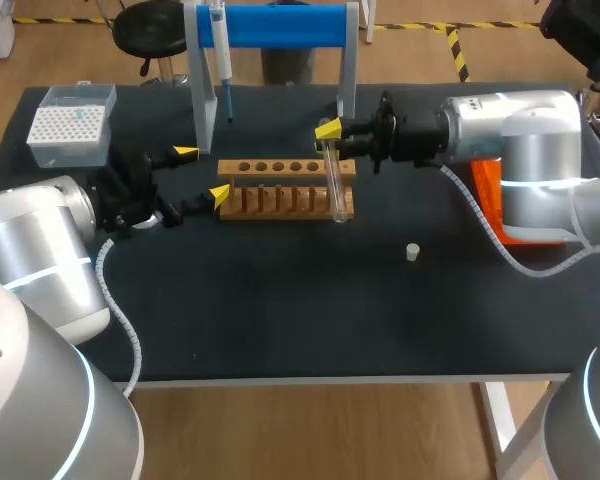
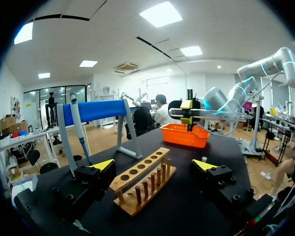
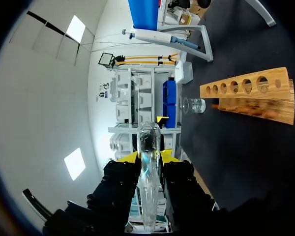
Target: Invert the test tube, pick up the pipette, mount the tip to pipette, aspirate from beaker and dispense into the tube, eject the tip, return the pipette, and cap with the stopper.
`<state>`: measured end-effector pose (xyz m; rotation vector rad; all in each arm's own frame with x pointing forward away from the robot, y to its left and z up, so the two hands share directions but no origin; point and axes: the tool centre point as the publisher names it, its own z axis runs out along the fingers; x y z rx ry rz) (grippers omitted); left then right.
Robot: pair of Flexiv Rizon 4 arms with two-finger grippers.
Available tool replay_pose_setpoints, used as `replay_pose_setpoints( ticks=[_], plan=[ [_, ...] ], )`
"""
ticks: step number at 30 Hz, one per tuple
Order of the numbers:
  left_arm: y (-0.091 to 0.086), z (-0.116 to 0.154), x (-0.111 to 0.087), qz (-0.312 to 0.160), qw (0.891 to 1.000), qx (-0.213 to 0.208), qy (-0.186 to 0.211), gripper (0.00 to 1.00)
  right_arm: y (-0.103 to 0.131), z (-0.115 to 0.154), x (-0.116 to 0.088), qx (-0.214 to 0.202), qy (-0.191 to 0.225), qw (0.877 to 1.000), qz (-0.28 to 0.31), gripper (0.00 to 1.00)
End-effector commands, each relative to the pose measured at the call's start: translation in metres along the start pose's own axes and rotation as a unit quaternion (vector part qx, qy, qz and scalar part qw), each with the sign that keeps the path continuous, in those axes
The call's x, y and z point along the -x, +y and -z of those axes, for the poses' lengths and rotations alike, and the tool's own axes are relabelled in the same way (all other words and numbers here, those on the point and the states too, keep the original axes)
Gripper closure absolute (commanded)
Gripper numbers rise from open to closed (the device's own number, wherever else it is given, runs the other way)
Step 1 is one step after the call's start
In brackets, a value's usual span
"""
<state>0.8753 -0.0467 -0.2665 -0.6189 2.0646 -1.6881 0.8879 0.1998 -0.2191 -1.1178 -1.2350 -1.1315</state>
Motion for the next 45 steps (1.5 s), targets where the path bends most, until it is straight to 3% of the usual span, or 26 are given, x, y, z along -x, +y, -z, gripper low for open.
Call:
replay_pose_setpoints(
  ticks=[1, 25, 26, 28, 30, 35, 37, 39, 40, 42, 45],
  plan=[
    [0.000, 0.000, -0.002, 0.000, 1.000, 0.000, -0.002, 0.00, -0.002, 0.000, -0.001, 0.004, -0.002, 1.000, 0.001, 1.00],
    [0.000, 0.000, -0.002, 0.000, 1.000, 0.000, -0.002, 0.00, -0.001, 0.001, -0.001, 0.009, -0.005, 1.000, 0.000, 1.00],
    [-0.003, 0.000, 0.000, -0.041, 0.999, -0.027, -0.011, 0.00, -0.001, 0.001, -0.001, 0.009, -0.005, 1.000, 0.000, 1.00],
    [-0.007, 0.001, 0.001, -0.094, 0.992, -0.078, -0.007, 0.00, -0.001, 0.001, -0.001, 0.009, -0.005, 1.000, 0.000, 1.00],
    [-0.013, 0.001, -0.003, -0.160, 0.976, -0.144, 0.025, 0.00, -0.001, 0.001, -0.001, 0.009, -0.005, 1.000, 0.000, 1.00],
    [-0.024, 0.005, -0.008, -0.265, 0.941, -0.196, 0.076, 0.00, -0.001, 0.001, -0.001, 0.009, -0.005, 1.000, 0.000, 1.00],
    [-0.029, 0.009, -0.010, -0.311, 0.919, -0.221, 0.102, 0.00, -0.001, 0.001, -0.001, 0.009, -0.005, 1.000, 0.000, 1.00],
    [-0.034, 0.012, -0.014, -0.378, 0.888, -0.230, 0.125, 0.00, -0.001, 0.001, -0.001, 0.009, -0.005, 1.000, 0.000, 1.00],
    [-0.036, 0.013, -0.013, -0.388, 0.881, -0.237, 0.128, 0.00, -0.001, 0.001, -0.001, 0.009, -0.005, 1.000, 0.000, 1.00],
    [-0.041, 0.013, -0.005, -0.368, 0.902, -0.194, 0.114, 0.00, -0.001, 0.001, -0.001, 0.009, -0.005, 1.000, 0.000, 1.00],
    [-0.041, 0.013, -0.005, -0.368, 0.902, -0.194, 0.114, 0.00, -0.001, 0.001, -0.001, 0.009, -0.005, 1.000, 0.000, 1.00]
  ],
)
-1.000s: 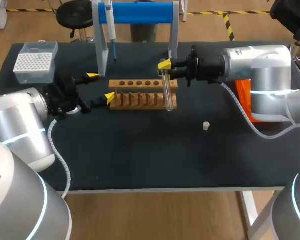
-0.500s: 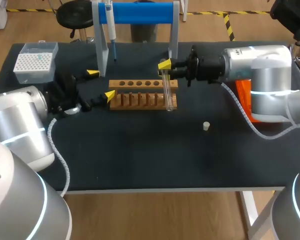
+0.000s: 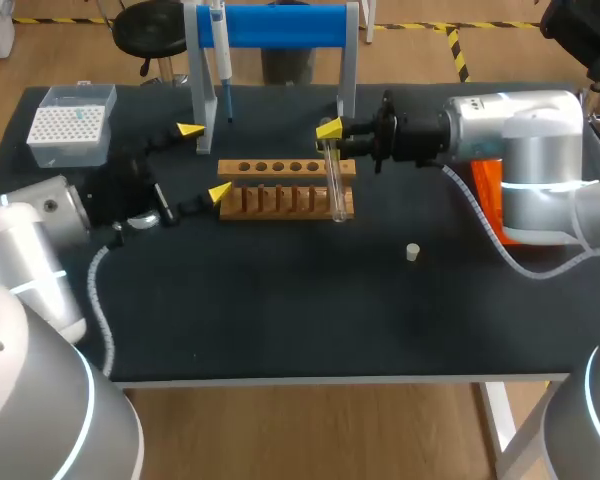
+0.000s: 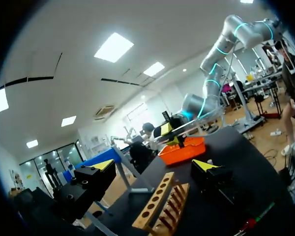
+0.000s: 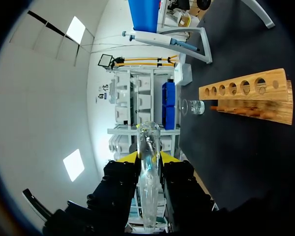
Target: Invert the test tube, pick up the pipette, mount the tip to pipette, aspirate from beaker and dispense into the tube, eject the tip, return the pipette, and cap with the stopper.
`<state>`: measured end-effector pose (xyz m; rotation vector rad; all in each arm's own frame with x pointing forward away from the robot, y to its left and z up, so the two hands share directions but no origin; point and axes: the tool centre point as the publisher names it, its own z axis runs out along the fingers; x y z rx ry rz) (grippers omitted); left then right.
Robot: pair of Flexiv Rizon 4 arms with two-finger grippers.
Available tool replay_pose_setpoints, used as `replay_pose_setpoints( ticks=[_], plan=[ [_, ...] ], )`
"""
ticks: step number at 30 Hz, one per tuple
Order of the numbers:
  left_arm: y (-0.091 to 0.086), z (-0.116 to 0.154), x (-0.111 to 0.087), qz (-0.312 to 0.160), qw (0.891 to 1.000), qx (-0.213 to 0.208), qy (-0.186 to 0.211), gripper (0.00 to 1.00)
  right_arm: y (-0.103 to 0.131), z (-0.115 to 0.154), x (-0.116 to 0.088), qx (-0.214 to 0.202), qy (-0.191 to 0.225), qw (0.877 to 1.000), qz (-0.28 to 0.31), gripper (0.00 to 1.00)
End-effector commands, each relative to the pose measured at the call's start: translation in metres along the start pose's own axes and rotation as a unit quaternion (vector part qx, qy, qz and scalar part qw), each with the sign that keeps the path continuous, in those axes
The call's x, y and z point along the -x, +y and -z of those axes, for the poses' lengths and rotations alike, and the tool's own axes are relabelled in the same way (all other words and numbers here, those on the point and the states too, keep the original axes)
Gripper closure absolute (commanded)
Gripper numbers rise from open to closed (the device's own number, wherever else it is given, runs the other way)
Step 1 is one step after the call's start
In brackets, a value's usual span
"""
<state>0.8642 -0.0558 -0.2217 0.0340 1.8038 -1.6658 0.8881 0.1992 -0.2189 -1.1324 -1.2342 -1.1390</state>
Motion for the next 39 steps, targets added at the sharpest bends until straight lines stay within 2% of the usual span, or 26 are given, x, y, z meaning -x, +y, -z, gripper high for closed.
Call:
replay_pose_setpoints(
  ticks=[1, 4, 6, 10, 13, 16, 21, 24, 29, 35, 39],
  plan=[
    [0.005, 0.007, 0.005, -0.132, 0.985, -0.081, 0.076, 0.00, -0.001, 0.000, -0.001, 0.002, -0.001, 1.000, 0.000, 1.00],
    [0.005, 0.007, 0.005, -0.132, 0.985, -0.081, 0.076, 0.00, -0.001, 0.000, -0.001, 0.002, -0.001, 1.000, 0.000, 1.00],
    [0.004, 0.006, 0.009, -0.250, 0.965, -0.051, 0.068, 0.00, -0.001, 0.000, -0.001, 0.002, -0.001, 1.000, 0.000, 1.00],
    [0.001, -0.001, 0.003, -0.374, 0.925, -0.051, 0.034, 0.00, -0.001, 0.000, -0.001, 0.002, -0.001, 1.000, 0.000, 1.00],
    [-0.003, -0.010, -0.003, -0.423, 0.904, -0.054, 0.029, 0.00, -0.001, 0.000, -0.001, 0.002, -0.001, 1.000, 0.000, 1.00],
    [-0.008, -0.016, -0.009, -0.453, 0.889, -0.062, 0.012, 0.00, -0.001, 0.000, -0.001, 0.002, -0.001, 1.000, 0.000, 1.00],
    [-0.018, -0.024, -0.021, -0.500, 0.864, -0.060, 0.013, 0.00, -0.001, 0.000, -0.001, 0.002, -0.001, 1.000, 0.000, 1.00],
    [-0.025, -0.025, -0.027, -0.515, 0.855, -0.067, 0.015, 0.00, -0.001, 0.000, -0.001, 0.002, -0.001, 1.000, 0.000, 1.00],
    [-0.034, -0.029, -0.035, -0.534, 0.841, -0.073, 0.044, 0.00, -0.001, 0.000, -0.001, 0.002, -0.001, 1.000, 0.000, 1.00],
    [-0.037, -0.037, -0.044, -0.538, 0.834, -0.102, 0.072, 0.00, -0.001, 0.000, -0.001, 0.002, -0.001, 1.000, 0.000, 1.00],
    [-0.038, -0.045, -0.053, -0.542, 0.829, -0.107, 0.093, 0.00, -0.001, 0.000, -0.001, 0.002, -0.001, 1.000, 0.000, 1.00]
  ],
)
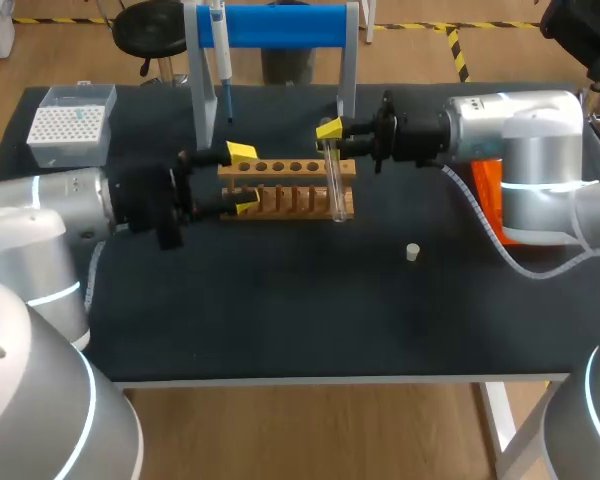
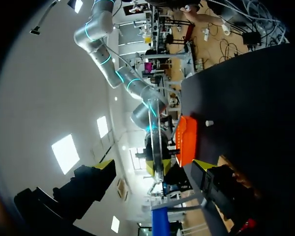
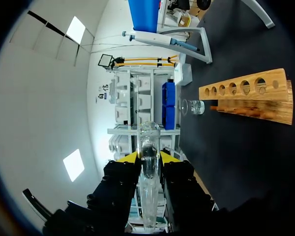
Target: Invert the test tube, pick up the pipette, mount the tip to pipette, aspirate from beaker and dispense into the tube, eject the tip, return the pipette, and cap with the stopper.
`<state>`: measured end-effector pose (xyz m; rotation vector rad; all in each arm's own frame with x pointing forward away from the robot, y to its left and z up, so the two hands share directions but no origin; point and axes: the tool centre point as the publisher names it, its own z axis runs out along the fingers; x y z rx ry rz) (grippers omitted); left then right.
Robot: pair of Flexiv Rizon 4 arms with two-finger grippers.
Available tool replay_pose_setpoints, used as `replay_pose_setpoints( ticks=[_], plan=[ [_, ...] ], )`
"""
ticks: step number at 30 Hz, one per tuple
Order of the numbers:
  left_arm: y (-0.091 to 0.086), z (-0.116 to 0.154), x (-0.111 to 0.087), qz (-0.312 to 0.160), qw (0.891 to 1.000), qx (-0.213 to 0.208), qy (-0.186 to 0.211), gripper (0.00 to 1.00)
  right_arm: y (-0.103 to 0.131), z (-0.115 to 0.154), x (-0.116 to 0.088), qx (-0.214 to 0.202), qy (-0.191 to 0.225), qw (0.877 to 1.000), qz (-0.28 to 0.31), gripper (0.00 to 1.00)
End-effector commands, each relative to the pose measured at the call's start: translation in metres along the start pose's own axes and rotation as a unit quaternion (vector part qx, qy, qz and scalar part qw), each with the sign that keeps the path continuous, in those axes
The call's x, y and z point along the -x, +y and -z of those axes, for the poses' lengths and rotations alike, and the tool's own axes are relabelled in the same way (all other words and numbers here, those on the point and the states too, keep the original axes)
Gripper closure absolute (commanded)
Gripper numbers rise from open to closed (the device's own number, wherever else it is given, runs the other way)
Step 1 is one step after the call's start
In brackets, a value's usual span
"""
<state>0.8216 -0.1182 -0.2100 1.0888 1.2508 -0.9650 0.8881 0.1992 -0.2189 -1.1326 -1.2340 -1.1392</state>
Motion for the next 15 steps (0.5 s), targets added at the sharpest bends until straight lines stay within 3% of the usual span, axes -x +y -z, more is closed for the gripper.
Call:
replay_pose_setpoints(
  ticks=[1, 15],
  plan=[
    [0.001, -0.009, -0.002, 0.001, 1.000, -0.027, 0.006, 0.00, -0.001, 0.000, -0.001, 0.002, -0.002, 1.000, 0.000, 1.00],
    [-0.024, -0.033, 0.001, -0.012, 0.999, -0.053, 0.001, 0.00, -0.001, 0.000, -0.001, 0.002, -0.002, 1.000, 0.000, 1.00]
  ],
)
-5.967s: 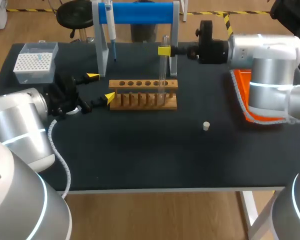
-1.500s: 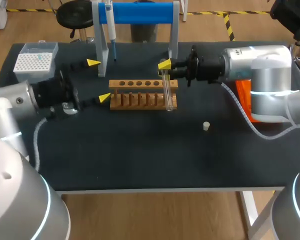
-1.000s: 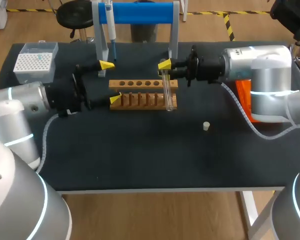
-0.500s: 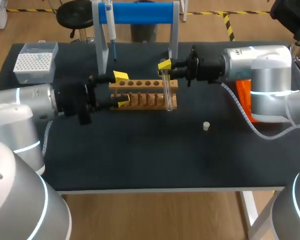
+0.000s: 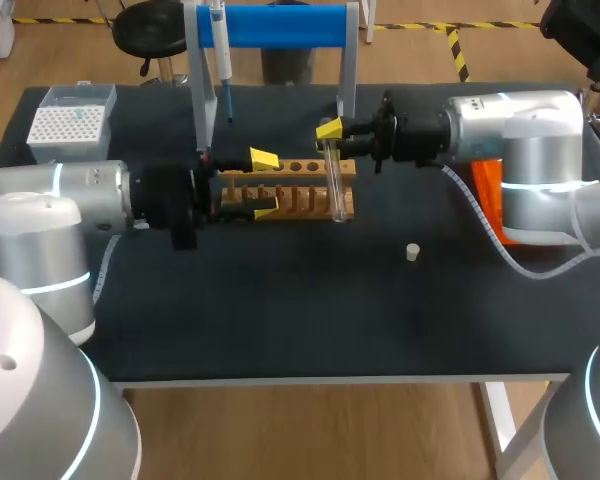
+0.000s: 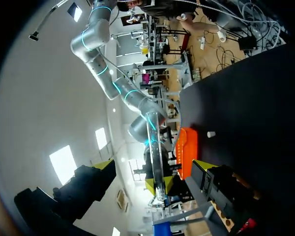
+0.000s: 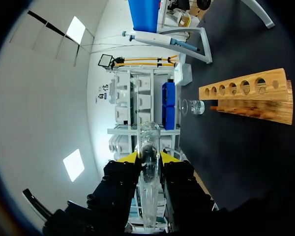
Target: Invert the test tube, pick up the pipette, mount the tip to pipette, aspirate from beaker and dispense into the tube, eject the tip, return the pipette, and cap with the stopper.
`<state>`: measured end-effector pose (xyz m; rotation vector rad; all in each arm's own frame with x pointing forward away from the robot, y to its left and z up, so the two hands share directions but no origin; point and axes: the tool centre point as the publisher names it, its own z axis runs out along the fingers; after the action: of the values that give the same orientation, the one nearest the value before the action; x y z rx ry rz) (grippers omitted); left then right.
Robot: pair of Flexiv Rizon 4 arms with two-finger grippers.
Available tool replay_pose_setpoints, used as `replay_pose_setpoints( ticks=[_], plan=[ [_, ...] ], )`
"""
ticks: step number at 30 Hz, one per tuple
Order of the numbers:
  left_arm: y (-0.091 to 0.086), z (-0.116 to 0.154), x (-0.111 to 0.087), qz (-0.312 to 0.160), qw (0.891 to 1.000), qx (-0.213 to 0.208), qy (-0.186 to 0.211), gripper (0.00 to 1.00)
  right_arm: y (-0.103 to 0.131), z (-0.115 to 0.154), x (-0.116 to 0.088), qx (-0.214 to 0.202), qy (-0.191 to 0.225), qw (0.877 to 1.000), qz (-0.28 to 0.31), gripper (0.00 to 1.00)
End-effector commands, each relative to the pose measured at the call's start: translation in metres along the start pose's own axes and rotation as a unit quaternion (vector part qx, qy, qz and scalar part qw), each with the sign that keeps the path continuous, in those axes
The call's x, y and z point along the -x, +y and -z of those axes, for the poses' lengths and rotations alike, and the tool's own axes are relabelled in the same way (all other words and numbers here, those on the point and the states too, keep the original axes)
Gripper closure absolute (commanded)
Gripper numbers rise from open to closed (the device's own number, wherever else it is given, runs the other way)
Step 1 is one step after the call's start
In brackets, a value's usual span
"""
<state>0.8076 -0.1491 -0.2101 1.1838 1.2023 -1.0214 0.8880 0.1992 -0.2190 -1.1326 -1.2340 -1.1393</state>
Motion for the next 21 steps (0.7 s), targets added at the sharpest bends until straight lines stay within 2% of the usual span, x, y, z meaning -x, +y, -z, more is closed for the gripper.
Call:
replay_pose_setpoints(
  ticks=[1, 21],
  plan=[
    [-0.004, -0.008, 0.000, -0.002, 1.000, -0.004, -0.001, 0.00, -0.001, 0.000, -0.001, 0.002, -0.002, 1.000, 0.000, 1.00],
    [-0.009, -0.044, 0.006, 0.021, 0.999, -0.039, 0.005, 0.00, -0.001, 0.000, -0.001, 0.002, -0.002, 1.000, 0.000, 1.00]
  ],
)
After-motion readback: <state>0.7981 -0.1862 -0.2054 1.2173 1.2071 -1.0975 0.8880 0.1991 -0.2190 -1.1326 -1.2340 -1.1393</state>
